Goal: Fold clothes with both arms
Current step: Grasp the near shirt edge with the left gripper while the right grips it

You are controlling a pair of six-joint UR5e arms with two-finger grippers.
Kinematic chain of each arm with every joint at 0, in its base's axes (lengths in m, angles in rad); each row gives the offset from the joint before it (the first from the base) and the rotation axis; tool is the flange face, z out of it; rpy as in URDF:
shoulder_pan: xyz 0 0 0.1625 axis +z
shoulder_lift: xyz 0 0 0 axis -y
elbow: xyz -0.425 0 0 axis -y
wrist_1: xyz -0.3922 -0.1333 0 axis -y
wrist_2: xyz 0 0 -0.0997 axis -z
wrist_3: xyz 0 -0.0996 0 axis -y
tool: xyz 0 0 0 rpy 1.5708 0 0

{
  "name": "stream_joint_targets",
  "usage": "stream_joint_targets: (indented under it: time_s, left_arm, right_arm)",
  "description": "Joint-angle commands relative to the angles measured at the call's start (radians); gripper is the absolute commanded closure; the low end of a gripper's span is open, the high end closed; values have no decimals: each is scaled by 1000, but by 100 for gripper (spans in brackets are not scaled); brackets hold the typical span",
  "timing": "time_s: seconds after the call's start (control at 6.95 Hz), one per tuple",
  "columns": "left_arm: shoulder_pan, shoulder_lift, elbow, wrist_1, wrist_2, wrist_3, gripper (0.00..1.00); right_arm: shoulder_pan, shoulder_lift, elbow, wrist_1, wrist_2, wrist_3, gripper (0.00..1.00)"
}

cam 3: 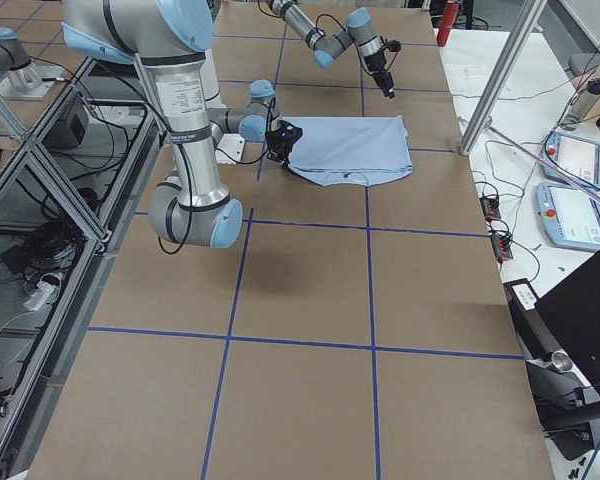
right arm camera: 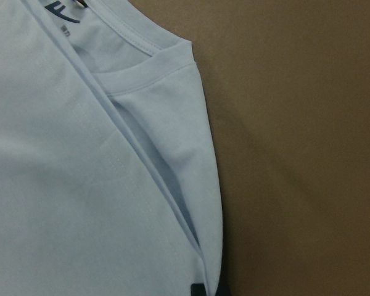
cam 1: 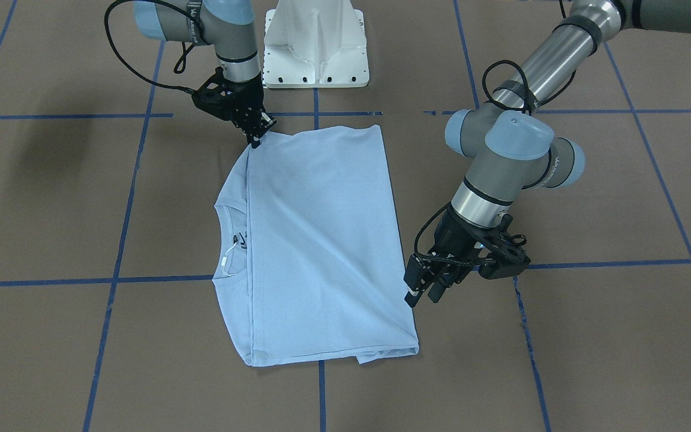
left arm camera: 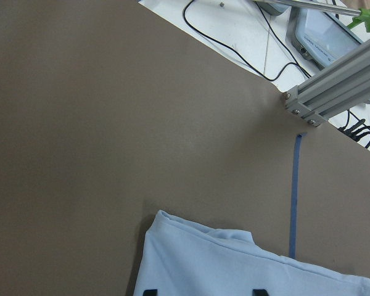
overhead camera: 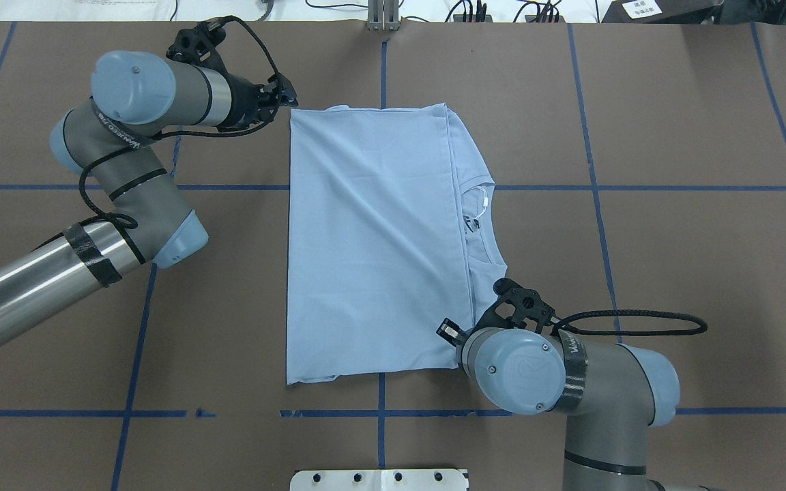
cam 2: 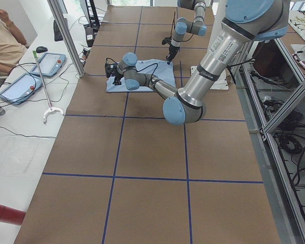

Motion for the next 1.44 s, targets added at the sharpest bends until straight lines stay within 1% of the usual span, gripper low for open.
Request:
stream_joint_targets:
  time_s: [0.0, 0.29, 0.43, 0.58, 0.72, 0.86, 1.01, 1.15, 1.3]
  left_arm:
    - [40, 78, -171, 36, -59, -127, 40]
    - [179, 274, -449, 40, -49, -293, 40]
    - [254, 355, -517, 40, -28, -352, 39]
    - [311, 376, -548, 44, 17, -385, 39]
    - [333, 382, -556, 49, 43, -399, 39]
    - [338, 385, -570, 84, 43, -399, 39]
    - [374, 384, -603, 117, 83, -437, 39]
    - [464, 379, -637, 279, 97, -471, 39]
    - [512, 335, -645, 411, 144, -471, 39]
  right_arm:
    - [0, -10, 25, -1, 12, 1, 100]
    - [-2, -13, 33, -3, 14, 3, 100]
    - [-2, -13, 36, -1, 23, 3, 100]
    - [-3, -13, 40, 0, 29, 3, 100]
    - [-2, -13, 40, 2, 35, 3, 100]
    - [-3, -10, 54, -1, 34, 3, 100]
    - [-3, -15, 65, -1, 40, 3, 100]
    - [-3, -13, 68, -3, 57, 3, 100]
    - [-3, -12, 67, -1, 57, 3, 100]
